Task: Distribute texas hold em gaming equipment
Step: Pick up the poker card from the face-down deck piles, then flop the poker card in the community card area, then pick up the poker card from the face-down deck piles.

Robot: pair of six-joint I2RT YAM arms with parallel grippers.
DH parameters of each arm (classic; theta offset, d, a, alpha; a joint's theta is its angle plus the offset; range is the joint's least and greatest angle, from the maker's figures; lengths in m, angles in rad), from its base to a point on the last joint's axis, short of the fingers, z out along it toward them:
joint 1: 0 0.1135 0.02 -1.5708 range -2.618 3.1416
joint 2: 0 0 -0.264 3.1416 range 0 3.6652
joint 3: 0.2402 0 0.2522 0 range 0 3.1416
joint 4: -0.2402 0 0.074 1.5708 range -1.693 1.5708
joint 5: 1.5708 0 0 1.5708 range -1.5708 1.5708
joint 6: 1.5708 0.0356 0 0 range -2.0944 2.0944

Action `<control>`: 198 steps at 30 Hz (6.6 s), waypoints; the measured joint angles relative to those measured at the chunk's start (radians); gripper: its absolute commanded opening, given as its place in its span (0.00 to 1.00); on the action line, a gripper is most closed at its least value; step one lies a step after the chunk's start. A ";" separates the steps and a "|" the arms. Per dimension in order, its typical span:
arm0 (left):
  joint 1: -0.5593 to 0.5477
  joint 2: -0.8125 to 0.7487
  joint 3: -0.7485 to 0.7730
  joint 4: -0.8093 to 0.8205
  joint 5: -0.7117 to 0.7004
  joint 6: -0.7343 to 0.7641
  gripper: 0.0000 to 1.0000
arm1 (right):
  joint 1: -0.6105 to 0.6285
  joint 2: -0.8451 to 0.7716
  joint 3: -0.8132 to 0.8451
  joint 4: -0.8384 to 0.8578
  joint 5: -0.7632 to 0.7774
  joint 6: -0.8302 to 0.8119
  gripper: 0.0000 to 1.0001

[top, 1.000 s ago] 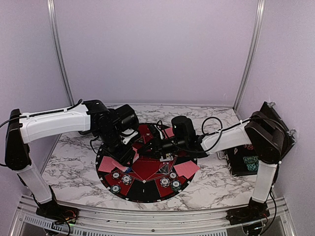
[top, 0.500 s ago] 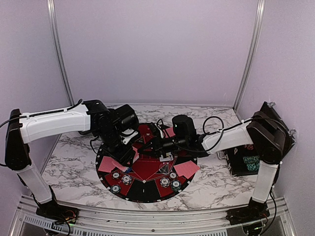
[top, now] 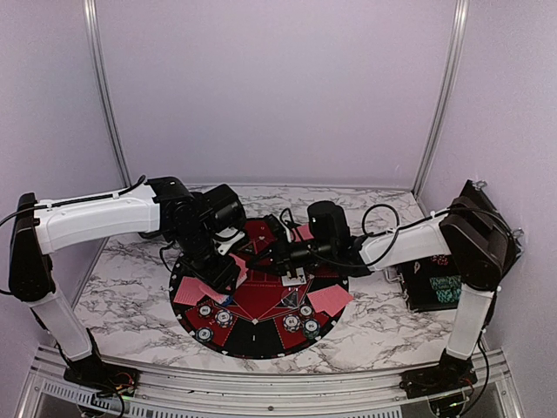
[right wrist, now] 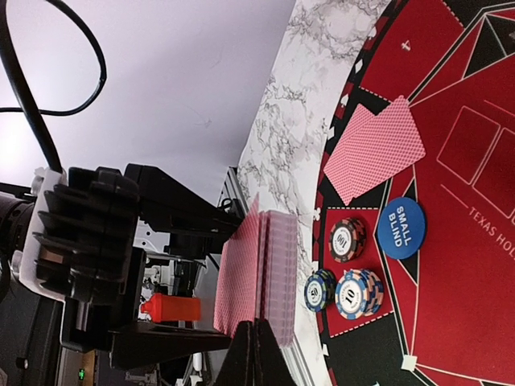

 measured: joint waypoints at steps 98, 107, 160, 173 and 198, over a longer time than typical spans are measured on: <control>0.000 -0.024 -0.047 -0.010 0.002 -0.007 0.52 | 0.174 -0.016 -0.040 -0.252 1.023 -1.359 0.18; 0.000 -0.024 -0.047 -0.010 0.002 -0.005 0.52 | 0.212 -0.018 -0.040 -0.286 0.983 -1.292 0.35; 0.000 -0.010 -0.032 -0.010 0.018 0.001 0.52 | 0.009 0.076 0.008 0.018 -0.054 -0.041 0.74; 0.000 -0.007 -0.018 -0.009 0.018 0.008 0.52 | 0.050 0.139 0.076 0.049 -0.071 -0.003 0.72; 0.001 -0.004 -0.011 -0.009 0.013 0.014 0.52 | 0.071 0.181 0.109 0.026 -0.025 -0.019 0.55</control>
